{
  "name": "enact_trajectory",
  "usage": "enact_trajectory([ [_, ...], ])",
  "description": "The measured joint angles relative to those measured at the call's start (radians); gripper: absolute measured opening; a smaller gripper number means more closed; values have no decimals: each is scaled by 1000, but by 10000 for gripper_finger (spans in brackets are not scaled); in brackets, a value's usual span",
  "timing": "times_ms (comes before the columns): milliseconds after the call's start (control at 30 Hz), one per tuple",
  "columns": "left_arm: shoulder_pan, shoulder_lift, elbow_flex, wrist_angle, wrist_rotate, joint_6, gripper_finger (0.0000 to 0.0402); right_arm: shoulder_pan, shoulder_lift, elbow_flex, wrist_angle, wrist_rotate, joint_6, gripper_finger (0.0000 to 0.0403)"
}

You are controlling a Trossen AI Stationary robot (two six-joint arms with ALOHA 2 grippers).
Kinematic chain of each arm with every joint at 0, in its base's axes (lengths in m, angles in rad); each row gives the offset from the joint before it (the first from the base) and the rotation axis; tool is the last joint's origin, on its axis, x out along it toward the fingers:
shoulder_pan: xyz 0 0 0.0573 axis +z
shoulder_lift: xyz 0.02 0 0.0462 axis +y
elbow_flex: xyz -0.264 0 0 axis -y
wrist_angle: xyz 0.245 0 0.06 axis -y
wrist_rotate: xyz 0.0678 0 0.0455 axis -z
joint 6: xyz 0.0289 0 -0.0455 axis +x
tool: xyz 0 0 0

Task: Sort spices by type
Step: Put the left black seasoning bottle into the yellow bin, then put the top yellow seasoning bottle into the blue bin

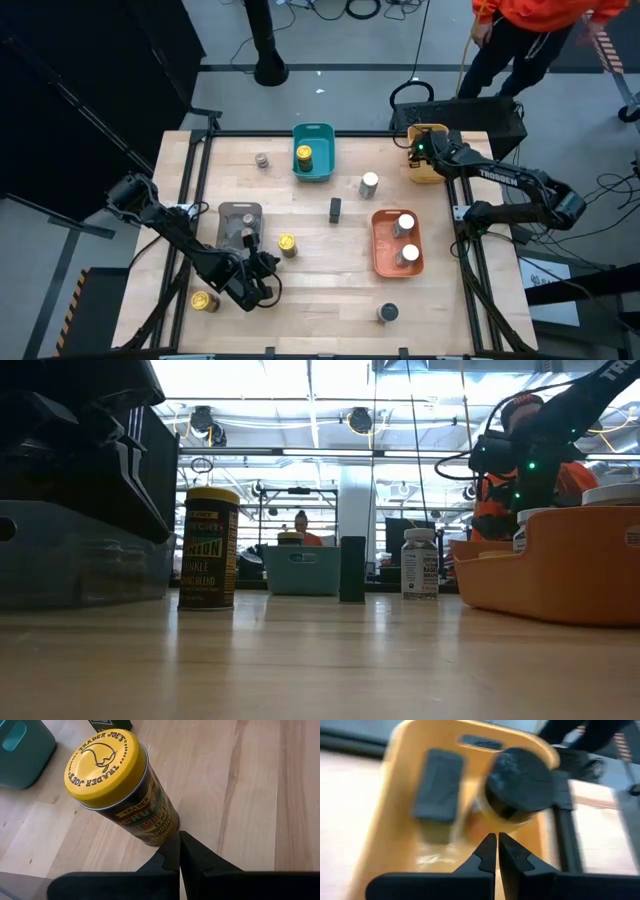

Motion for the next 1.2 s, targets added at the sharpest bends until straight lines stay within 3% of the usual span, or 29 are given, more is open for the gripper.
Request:
enact_trajectory([
  [433, 0, 0, 107, -8, 1, 90, 4, 342, -134, 8, -17, -66, 112, 0],
  [667, 0, 0, 215, -11, 9, 222, 4, 477, -239, 93, 2, -113, -26, 0],
  [933, 48, 0, 390, -38, -8, 447, 4, 635, -349, 124, 193, -195, -212, 0],
  [1000, 82, 0, 449, -123, 40, 421, 4, 674, -361, 124, 198, -193, -229, 0],
  [1200, 213, -6, 581, -316, 389, 277, 4, 727, -354, 124, 200, -193, -287, 0],
])
